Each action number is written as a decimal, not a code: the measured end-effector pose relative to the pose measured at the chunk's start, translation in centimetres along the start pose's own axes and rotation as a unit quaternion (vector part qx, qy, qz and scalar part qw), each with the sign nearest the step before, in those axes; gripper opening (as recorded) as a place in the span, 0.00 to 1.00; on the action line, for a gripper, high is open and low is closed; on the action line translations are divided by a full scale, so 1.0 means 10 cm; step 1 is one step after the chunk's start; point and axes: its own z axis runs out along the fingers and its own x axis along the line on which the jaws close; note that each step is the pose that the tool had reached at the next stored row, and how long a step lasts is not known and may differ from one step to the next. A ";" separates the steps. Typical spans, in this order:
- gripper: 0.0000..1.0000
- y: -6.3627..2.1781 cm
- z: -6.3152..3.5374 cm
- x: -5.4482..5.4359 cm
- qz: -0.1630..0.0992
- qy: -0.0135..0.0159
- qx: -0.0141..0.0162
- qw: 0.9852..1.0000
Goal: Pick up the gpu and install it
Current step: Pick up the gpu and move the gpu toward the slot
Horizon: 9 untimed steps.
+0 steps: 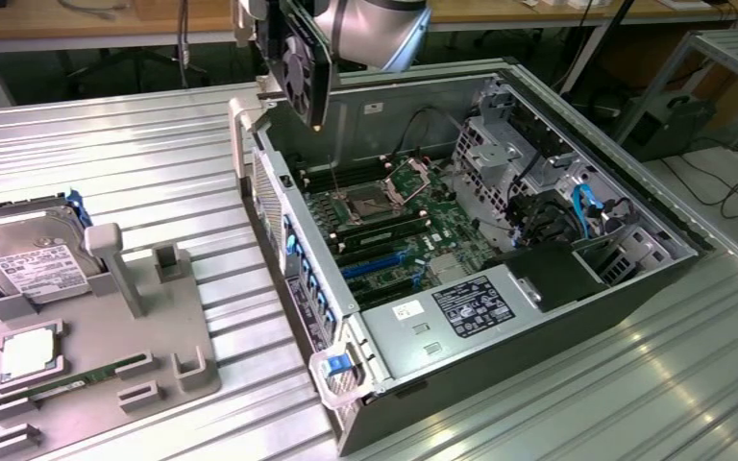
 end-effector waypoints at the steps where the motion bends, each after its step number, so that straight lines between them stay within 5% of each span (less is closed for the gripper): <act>1: 0.27 0.000 0.000 -0.01 0.000 0.000 0.000 1.000; 9: 0.27 -0.004 0.002 -0.08 -0.001 0.000 0.000 1.000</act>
